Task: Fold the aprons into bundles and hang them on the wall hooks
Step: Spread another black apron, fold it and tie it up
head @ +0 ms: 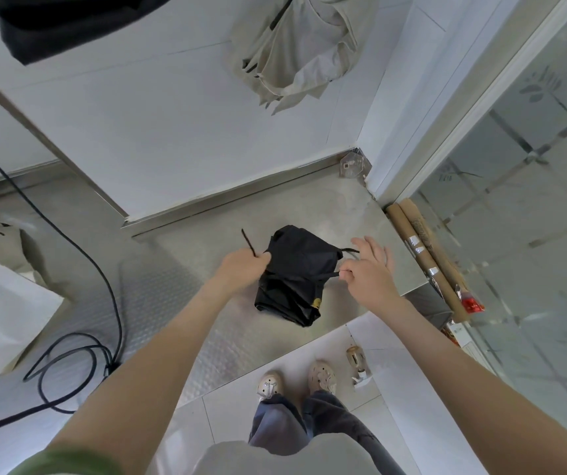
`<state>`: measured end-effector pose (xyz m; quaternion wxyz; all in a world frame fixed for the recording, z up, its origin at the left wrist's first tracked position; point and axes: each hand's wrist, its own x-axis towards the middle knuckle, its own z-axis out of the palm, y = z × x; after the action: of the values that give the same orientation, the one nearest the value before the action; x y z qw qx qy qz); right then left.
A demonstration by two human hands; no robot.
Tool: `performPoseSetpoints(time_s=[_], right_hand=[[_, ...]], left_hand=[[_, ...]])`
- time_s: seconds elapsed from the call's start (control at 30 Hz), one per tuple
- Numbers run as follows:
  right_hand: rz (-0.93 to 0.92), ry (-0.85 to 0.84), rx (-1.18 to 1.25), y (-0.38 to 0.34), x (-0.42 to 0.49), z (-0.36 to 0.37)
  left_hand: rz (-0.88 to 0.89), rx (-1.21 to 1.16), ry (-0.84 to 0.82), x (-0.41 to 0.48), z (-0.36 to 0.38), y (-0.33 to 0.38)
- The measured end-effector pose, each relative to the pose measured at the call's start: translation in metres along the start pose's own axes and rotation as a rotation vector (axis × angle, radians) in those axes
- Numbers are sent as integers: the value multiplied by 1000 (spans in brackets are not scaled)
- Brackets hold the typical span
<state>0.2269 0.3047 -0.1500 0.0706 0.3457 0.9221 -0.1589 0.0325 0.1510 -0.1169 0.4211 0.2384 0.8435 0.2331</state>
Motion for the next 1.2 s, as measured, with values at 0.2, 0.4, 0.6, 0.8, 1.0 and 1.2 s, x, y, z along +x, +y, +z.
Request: performPoseSetpoints(time_s=[0.2,0.4,0.6,0.8,1.0,1.2], right_hand=[[-73,-72,691,-35,-7,-17],[153,-108,1575,-49,-13,-21],[204,-35,1467,-49,-6,-8],[134,-128,1275,-59,-6,-11],[210,-136,1278,-61,-5,-8],[244,-97,1360,-59,-5,-6]], left_hand=[[247,-182,-323,-13,4,37],[88,-812,-297,-13,20,37],[141,-827,-312,-19,24,34],[190,-718,-208,-16,26,32],[356,-327,-95,-10,32,20],[478,90,-19,1,40,7]])
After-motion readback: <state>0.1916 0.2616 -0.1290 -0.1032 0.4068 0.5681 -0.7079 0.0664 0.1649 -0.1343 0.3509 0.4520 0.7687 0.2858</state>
